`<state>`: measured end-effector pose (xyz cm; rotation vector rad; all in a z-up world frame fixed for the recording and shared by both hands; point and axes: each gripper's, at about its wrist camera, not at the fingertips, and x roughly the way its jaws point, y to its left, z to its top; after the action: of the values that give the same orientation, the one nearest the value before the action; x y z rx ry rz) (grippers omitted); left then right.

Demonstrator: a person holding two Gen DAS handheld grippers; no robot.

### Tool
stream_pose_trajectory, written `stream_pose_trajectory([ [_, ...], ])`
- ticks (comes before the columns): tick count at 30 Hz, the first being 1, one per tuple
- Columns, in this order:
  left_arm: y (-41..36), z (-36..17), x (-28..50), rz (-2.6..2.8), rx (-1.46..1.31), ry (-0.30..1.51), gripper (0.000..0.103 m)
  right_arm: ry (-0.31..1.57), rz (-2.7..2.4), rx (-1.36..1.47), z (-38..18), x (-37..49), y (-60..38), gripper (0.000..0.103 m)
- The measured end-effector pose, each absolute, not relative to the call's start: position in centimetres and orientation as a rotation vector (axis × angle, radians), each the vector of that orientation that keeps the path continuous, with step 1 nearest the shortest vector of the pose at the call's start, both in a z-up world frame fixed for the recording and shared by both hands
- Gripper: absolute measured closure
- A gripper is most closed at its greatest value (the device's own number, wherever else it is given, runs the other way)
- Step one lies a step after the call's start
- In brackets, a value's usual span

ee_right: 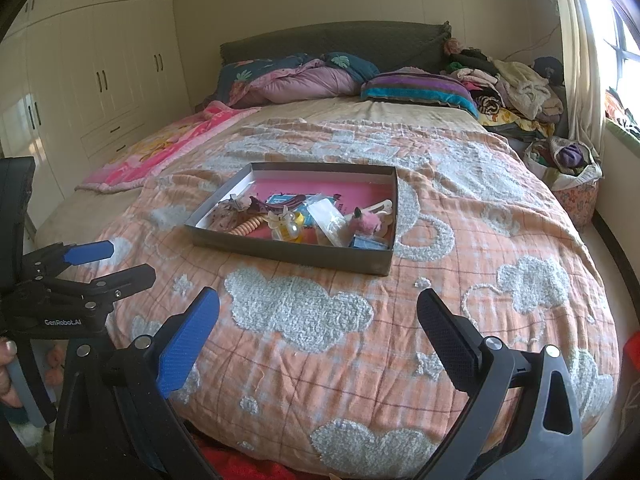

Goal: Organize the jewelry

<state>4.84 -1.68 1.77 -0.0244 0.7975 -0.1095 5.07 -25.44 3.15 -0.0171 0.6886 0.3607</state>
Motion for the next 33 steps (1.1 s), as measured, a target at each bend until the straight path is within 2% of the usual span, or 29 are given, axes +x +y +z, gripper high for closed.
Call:
stream_pose_trajectory([
  [24,-0.6,-0.7,6.4,-0.073,-0.021,0.874,0.010,0.723,0.310,-0.023,2.4,7.8,-27.4,0.004],
  [29,1.6,-0.9,7.8,-0.023,-0.061,0.882,0.010,0.746,0.279,0.008,1.4,9.9,-28.7,0.005],
  [33,6.4,-1.1,11.7,0.073,-0.137,0.878,0.009,0.764,0.196,0.053,0.1,13.5,-32.2,0.005],
])
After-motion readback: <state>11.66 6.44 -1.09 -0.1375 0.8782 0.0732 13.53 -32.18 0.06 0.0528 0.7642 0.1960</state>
